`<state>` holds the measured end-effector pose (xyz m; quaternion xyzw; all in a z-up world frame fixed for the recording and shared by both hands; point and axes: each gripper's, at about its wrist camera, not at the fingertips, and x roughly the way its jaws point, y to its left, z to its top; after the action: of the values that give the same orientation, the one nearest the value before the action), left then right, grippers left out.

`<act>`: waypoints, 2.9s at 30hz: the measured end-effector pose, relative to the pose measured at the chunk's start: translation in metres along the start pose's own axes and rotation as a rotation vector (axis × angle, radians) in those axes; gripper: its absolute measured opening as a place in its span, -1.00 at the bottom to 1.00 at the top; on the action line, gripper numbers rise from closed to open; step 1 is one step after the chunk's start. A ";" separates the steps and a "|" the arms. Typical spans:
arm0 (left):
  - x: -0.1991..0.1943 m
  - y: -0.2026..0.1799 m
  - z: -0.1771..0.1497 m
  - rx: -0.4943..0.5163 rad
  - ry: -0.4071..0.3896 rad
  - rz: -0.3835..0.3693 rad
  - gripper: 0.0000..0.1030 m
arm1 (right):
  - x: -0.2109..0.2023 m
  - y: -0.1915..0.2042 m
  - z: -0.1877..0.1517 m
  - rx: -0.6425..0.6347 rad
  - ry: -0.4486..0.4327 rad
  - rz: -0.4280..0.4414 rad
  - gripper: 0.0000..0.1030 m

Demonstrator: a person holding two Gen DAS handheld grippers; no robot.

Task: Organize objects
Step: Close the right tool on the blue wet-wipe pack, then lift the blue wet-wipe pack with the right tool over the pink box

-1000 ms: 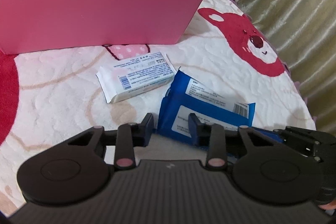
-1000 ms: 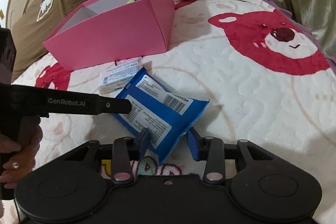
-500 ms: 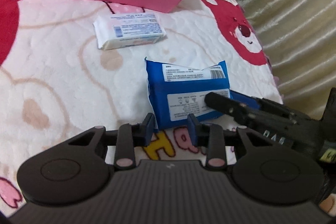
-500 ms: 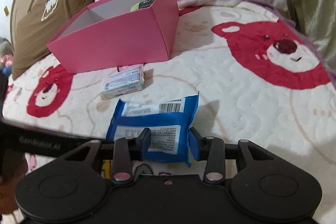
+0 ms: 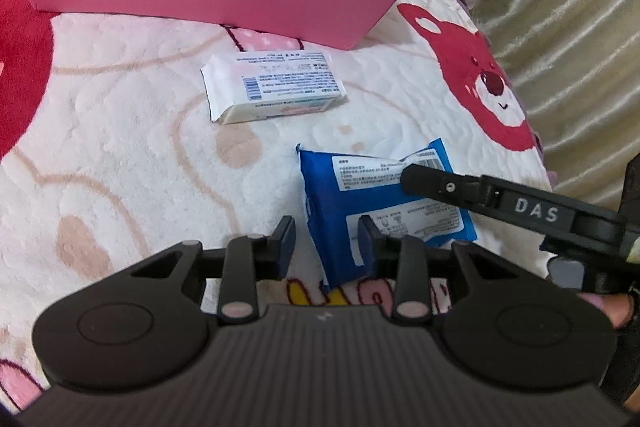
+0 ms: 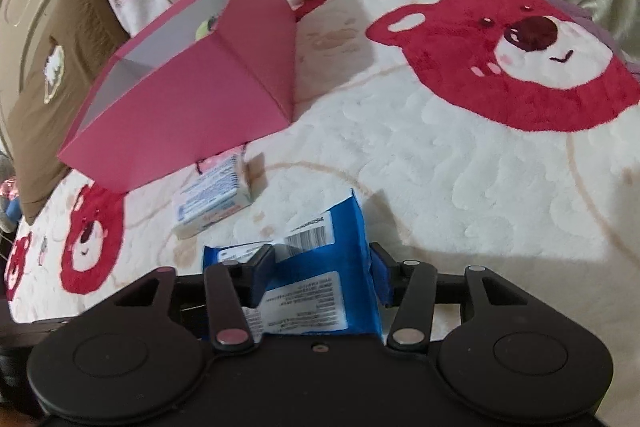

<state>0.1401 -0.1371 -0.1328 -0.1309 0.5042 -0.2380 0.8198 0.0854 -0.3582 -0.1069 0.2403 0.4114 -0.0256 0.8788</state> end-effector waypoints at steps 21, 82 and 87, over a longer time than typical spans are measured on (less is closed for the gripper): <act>-0.004 -0.006 -0.008 -0.007 -0.039 -0.011 -0.43 | -0.023 0.008 -0.015 -0.264 -0.011 -0.020 0.02; -0.178 -0.038 0.006 0.046 -0.151 0.128 -0.28 | -0.110 0.155 -0.037 -0.556 -0.092 0.071 0.60; -0.186 -0.035 0.014 0.033 -0.188 0.131 -0.28 | -0.112 0.162 -0.028 -0.577 -0.109 0.094 0.61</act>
<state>0.0730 -0.0700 0.0322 -0.1061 0.4286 -0.1789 0.8792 0.0313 -0.2195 0.0254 -0.0024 0.3425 0.1201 0.9318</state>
